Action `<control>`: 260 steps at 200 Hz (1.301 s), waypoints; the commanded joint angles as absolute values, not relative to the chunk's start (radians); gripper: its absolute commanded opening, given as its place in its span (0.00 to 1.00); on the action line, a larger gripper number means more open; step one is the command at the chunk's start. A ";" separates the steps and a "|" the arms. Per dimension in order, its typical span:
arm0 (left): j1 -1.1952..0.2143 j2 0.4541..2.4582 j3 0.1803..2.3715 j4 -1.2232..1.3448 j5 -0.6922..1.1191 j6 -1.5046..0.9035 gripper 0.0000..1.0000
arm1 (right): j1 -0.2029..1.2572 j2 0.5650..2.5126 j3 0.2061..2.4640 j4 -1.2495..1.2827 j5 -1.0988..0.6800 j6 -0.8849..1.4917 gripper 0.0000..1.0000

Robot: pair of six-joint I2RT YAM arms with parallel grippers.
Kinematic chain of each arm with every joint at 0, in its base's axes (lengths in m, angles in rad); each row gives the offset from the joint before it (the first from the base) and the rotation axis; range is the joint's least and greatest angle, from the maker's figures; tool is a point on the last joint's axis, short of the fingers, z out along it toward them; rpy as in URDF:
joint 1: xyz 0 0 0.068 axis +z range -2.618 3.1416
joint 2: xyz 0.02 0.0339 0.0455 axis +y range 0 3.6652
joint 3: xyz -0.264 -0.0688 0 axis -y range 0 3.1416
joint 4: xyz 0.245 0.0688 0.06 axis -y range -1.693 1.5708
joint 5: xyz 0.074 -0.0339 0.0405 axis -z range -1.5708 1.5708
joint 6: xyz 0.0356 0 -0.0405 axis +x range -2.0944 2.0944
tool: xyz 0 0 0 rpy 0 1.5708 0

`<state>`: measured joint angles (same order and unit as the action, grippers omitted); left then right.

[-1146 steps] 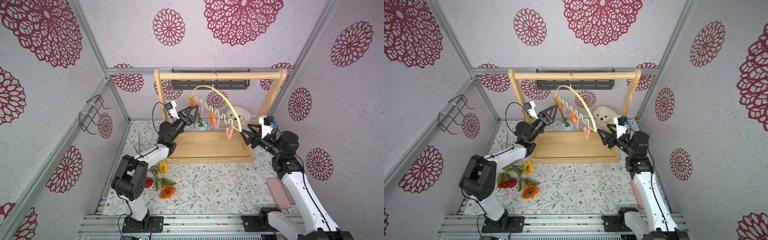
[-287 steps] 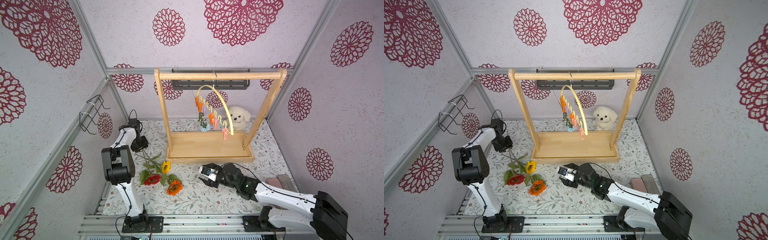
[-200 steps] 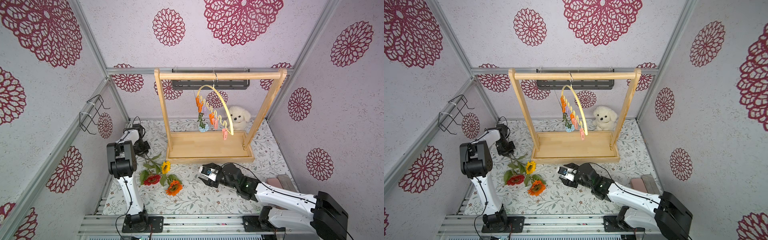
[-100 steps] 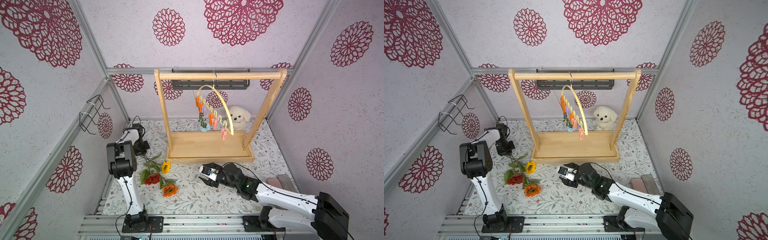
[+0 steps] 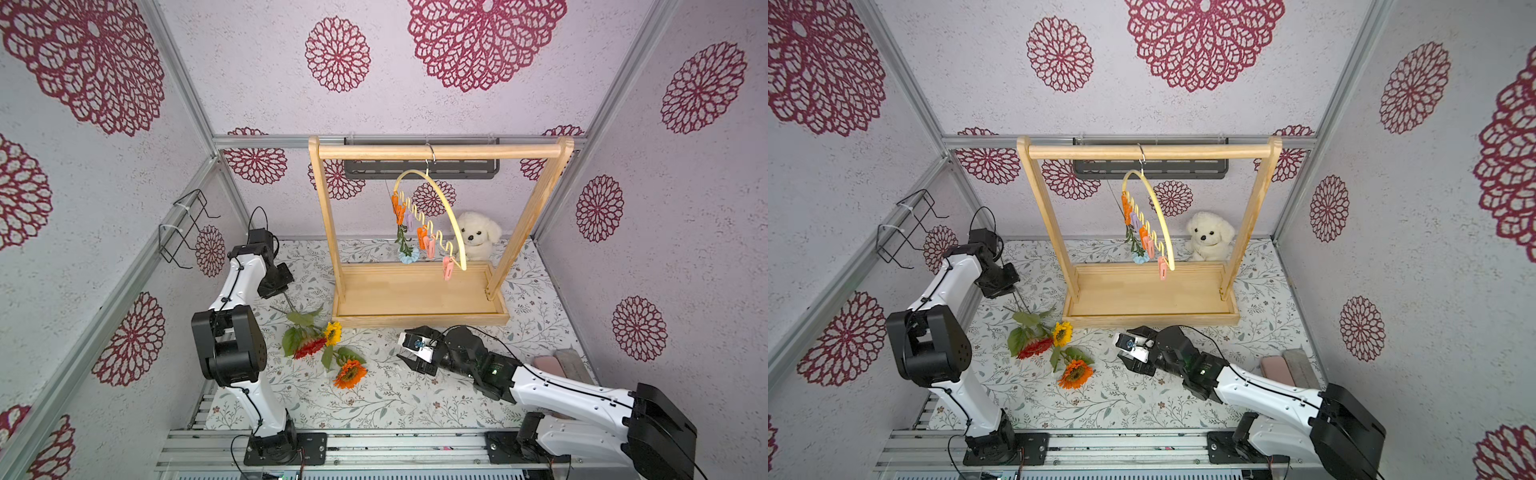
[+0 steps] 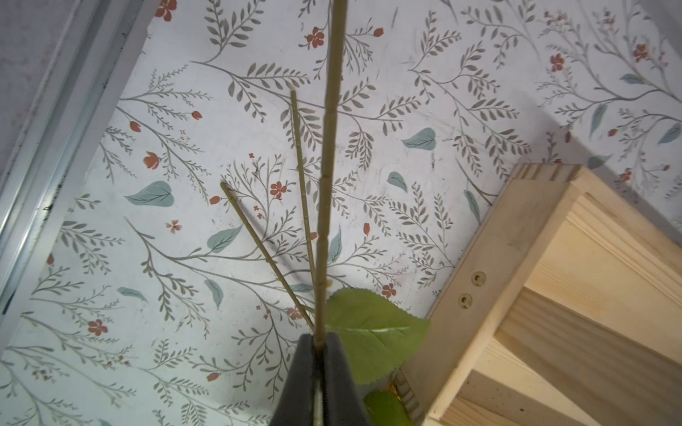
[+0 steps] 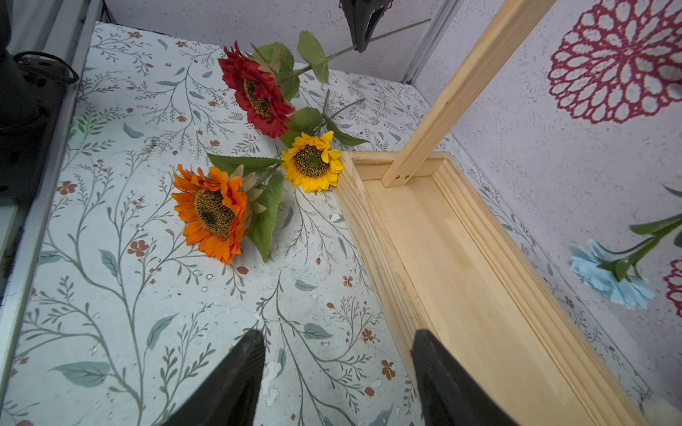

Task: Dry the flowers on a clothes hanger
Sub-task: Pick up the flower at the center of the board.

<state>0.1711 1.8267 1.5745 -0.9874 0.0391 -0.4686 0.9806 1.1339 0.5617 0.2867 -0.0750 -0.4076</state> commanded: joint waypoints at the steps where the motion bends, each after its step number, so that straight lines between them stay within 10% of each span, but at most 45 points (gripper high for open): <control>1: 0.173 1.741 1.530 -0.955 0.152 -0.496 0.05 | 0.974 1.119 0.622 0.303 -0.104 -0.382 0.68; 118: -0.008 0.926 0.870 -0.129 0.468 -0.449 0.00 | 0.576 0.842 0.593 0.032 -0.695 0.011 0.69; 181: -0.361 1.035 0.894 0.152 0.266 -0.317 0.00 | 0.150 0.829 0.501 0.360 -0.836 0.309 0.66; 260: -0.485 1.267 1.044 0.350 0.010 -0.313 0.00 | 0.111 1.079 0.792 0.372 -0.721 0.082 0.66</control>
<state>-0.4648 1.2301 1.0225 0.2249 0.1360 -0.3229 0.1135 1.0237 0.7010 0.3332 -0.7452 0.1585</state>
